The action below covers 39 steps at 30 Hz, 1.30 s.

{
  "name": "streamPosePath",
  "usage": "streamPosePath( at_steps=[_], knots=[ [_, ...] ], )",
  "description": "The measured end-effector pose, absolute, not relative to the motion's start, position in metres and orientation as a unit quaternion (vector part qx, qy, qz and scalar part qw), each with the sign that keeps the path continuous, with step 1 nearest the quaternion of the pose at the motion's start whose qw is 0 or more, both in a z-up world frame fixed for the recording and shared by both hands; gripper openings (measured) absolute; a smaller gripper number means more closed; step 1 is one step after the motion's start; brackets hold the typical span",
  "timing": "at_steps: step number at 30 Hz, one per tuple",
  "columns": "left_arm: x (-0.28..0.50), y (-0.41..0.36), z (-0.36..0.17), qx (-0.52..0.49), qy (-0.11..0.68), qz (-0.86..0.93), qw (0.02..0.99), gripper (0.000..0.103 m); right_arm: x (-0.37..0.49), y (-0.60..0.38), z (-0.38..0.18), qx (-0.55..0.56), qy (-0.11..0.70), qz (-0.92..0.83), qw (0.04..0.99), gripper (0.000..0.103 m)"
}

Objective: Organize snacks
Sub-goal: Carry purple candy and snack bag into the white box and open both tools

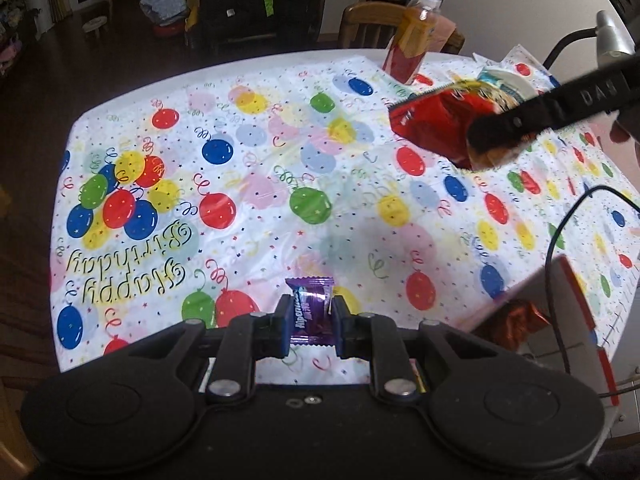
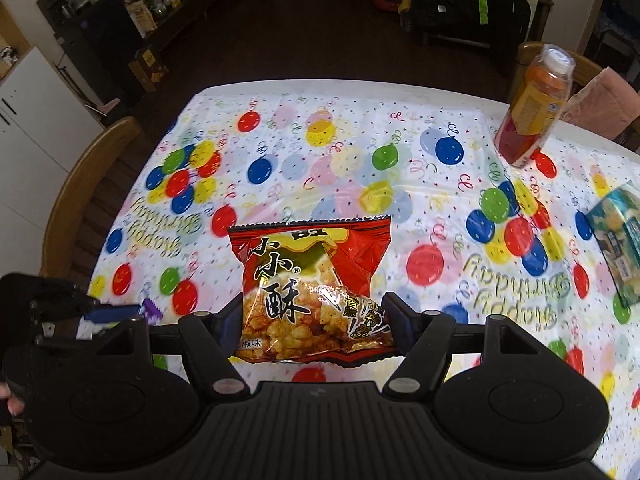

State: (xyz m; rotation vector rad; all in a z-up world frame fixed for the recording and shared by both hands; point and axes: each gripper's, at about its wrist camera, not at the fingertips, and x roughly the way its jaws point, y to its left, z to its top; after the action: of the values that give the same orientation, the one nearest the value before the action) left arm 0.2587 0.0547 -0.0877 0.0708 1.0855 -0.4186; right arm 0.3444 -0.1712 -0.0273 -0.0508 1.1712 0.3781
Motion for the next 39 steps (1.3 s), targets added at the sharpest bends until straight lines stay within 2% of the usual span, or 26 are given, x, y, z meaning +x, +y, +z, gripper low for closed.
streamPosePath(
  at_steps=[9,19,28,39],
  knots=[
    [0.210,0.048,-0.059,0.034,0.492,-0.206,0.845,0.017,0.274,-0.184,-0.006,-0.024,0.533,0.179,0.827,0.071],
    [0.159,0.033,-0.052,0.046,0.486,-0.228,0.842,0.017,0.211,-0.195,-0.004,-0.011,0.530,0.181,0.829,0.071],
    [0.124,0.018,-0.067,0.052,0.496,-0.240,0.833,0.017,0.165,-0.194,-0.022,-0.011,0.534,0.167,0.829,0.071],
    [0.102,-0.001,-0.097,0.067,0.507,-0.246,0.823,0.017,0.135,-0.189,-0.069,-0.034,0.550,0.143,0.822,0.071]
  ],
)
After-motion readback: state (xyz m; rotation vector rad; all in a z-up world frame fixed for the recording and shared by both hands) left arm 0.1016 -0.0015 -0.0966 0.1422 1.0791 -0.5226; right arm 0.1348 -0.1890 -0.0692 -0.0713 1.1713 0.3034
